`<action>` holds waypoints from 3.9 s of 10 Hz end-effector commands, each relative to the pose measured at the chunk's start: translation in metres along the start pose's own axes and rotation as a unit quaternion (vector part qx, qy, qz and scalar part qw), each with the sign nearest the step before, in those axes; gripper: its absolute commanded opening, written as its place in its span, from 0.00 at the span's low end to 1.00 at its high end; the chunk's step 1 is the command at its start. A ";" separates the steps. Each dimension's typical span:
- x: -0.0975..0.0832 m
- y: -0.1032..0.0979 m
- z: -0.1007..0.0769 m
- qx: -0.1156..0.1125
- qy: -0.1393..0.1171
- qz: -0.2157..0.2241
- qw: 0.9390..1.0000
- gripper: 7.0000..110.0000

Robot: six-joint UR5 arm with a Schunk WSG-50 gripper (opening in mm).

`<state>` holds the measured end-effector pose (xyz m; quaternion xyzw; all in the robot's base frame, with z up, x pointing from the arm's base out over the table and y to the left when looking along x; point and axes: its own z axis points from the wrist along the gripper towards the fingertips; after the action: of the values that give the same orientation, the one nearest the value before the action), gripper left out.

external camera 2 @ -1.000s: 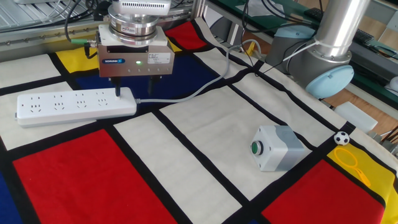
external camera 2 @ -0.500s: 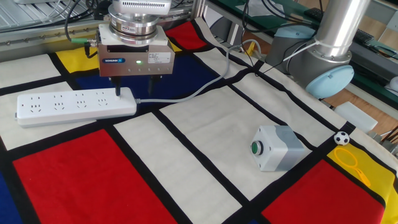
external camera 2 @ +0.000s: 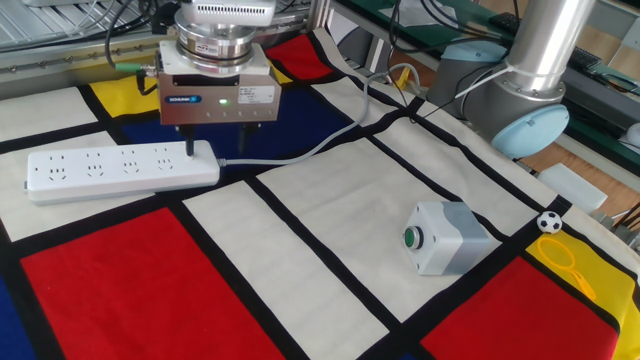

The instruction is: Turn on the power strip by pressing the button

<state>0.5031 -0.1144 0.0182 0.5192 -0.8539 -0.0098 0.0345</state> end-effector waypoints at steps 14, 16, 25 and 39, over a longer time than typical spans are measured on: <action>-0.006 -0.005 0.006 0.004 -0.007 0.006 1.000 0.57; -0.006 -0.003 0.008 0.007 -0.005 0.011 1.000 0.57; -0.006 -0.002 -0.008 0.007 0.009 0.016 1.000 0.36; -0.058 -0.044 -0.049 0.016 -0.130 0.331 0.934 0.36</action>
<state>0.5561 -0.0900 0.0573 0.2842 -0.9567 -0.0371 -0.0508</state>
